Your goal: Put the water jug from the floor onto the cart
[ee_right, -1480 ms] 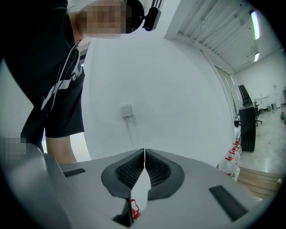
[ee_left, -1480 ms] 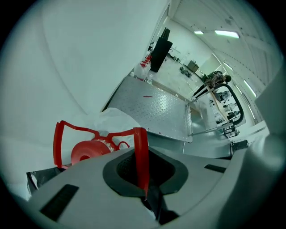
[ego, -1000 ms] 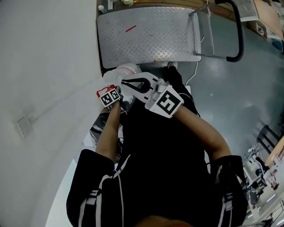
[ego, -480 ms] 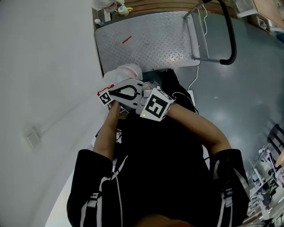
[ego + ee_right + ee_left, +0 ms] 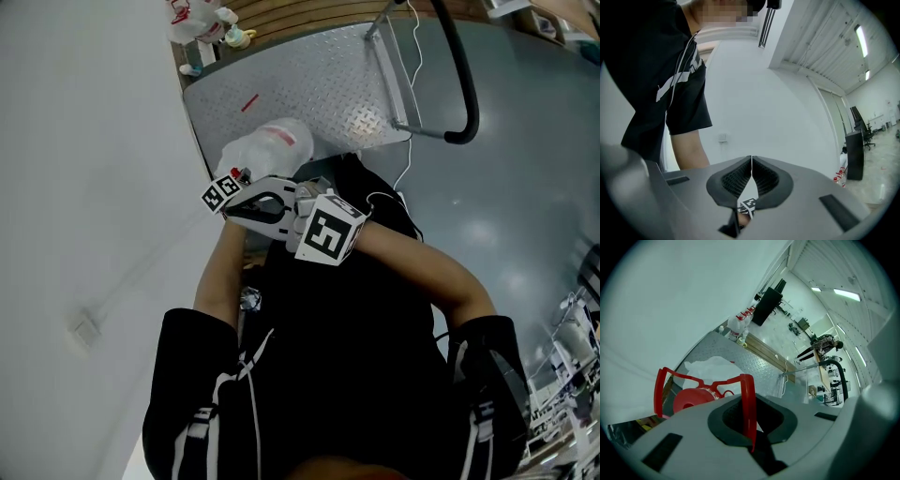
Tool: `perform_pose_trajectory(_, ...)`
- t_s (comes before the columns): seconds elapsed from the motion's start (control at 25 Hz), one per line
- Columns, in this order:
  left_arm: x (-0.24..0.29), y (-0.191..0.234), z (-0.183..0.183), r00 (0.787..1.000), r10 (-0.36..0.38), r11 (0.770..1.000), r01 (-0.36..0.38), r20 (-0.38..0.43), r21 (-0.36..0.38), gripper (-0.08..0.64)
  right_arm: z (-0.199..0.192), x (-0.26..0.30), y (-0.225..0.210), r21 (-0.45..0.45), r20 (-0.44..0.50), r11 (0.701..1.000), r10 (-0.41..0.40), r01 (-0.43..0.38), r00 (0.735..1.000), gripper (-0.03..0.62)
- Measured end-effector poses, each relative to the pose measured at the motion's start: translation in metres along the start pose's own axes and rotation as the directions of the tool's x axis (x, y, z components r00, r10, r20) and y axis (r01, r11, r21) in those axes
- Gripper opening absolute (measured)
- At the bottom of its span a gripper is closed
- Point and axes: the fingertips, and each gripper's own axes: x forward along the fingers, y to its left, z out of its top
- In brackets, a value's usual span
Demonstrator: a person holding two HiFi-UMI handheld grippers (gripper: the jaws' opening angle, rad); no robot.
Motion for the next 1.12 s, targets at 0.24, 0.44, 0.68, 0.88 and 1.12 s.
perform_pose_trajectory(0.24,0.041,-0.051,0.022,1.0,-0.021,1.0,0.021,-0.008,-0.003,0.029,-0.008,-0.034,-0.04,0.024,-0.013,0.998,-0.06,0.06,0.998,0.018)
perform_pose_trajectory(0.44,0.06,-0.085,0.031,0.999,-0.018,1.0,0.018,-0.034,0.006,0.029,-0.005,-0.053,-0.064,0.034,0.002,0.994,-0.102,0.102,0.995,0.018)
perform_pose_trajectory(0.68,0.072,-0.107,0.03,0.997,0.008,1.0,-0.008,-0.075,-0.004,0.029,0.004,-0.066,-0.082,0.049,0.015,0.991,-0.122,0.121,0.992,0.018)
perform_pose_trajectory(0.88,0.085,-0.127,0.018,0.995,-0.026,1.0,0.024,-0.098,-0.019,0.029,0.004,-0.068,-0.086,0.061,0.01,0.99,-0.126,0.125,0.992,0.018)
perform_pose_trajectory(1.12,0.102,-0.154,0.008,0.992,-0.082,0.997,0.081,-0.097,-0.011,0.029,-0.005,-0.077,-0.087,0.067,0.009,0.985,-0.157,0.156,0.988,0.018)
